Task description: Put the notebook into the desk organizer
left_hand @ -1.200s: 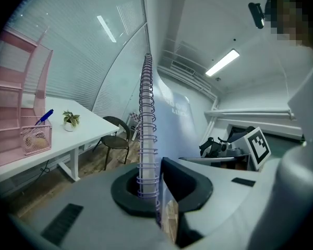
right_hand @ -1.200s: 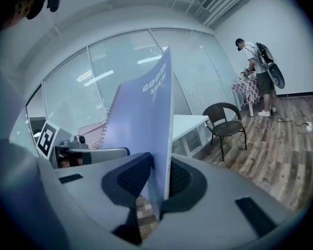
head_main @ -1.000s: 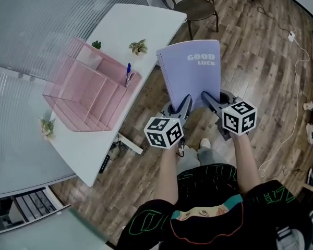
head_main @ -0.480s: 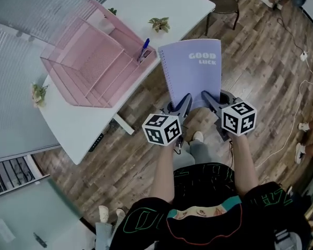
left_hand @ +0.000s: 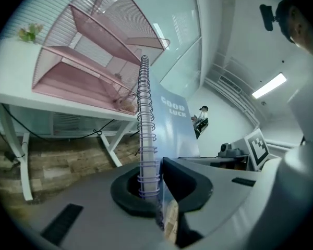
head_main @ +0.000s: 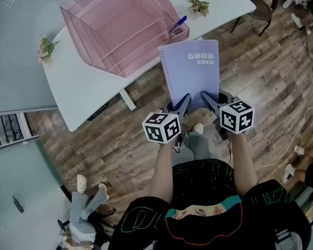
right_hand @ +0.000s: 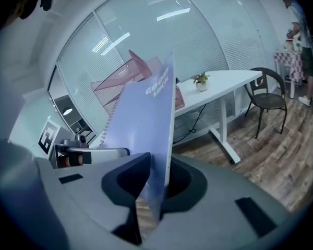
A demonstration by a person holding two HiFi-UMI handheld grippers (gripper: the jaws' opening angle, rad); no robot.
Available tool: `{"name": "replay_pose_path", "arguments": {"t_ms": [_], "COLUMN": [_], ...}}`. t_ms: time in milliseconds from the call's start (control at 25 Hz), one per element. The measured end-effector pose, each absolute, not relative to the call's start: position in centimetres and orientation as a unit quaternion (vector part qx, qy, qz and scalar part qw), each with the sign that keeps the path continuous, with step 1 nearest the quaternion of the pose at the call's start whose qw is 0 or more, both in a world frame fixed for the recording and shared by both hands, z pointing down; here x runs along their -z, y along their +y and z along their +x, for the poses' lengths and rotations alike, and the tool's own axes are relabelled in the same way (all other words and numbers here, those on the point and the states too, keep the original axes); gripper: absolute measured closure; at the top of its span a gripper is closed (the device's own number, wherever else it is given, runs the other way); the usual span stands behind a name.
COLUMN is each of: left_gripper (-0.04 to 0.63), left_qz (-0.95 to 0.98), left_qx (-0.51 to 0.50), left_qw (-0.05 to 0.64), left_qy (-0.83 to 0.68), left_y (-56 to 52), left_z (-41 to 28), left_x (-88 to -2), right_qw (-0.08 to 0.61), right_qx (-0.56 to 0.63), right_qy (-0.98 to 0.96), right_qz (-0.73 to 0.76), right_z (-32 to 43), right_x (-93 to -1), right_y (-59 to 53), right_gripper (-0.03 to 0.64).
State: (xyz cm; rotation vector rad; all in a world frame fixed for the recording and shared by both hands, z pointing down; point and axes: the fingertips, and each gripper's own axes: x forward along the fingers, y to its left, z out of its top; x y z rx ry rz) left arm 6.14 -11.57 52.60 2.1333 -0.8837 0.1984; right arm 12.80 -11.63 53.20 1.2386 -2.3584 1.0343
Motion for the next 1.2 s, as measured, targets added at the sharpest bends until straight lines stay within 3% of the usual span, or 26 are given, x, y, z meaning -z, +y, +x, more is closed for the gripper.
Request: {"name": "replay_pose_path", "arguments": {"t_ms": [520, 1200], "left_gripper": [0.541, 0.534], "left_qz": [0.77, 0.747], "left_qx": [-0.006, 0.052], "left_qw": [0.492, 0.522], "left_qy": [-0.405, -0.408], "left_y": [-8.8, -11.4], "left_z": [-1.7, -4.8], "left_x": [-57.5, -57.5], "right_qw": [0.195, 0.197], "right_qx": [-0.382, -0.387], "right_qy": [-0.84, -0.844], "right_qz": [0.334, 0.314], "right_z": [4.7, 1.6], "right_x": [-57.1, -56.9], "right_y": [-10.5, -13.7], "right_gripper": [0.554, 0.545]}}
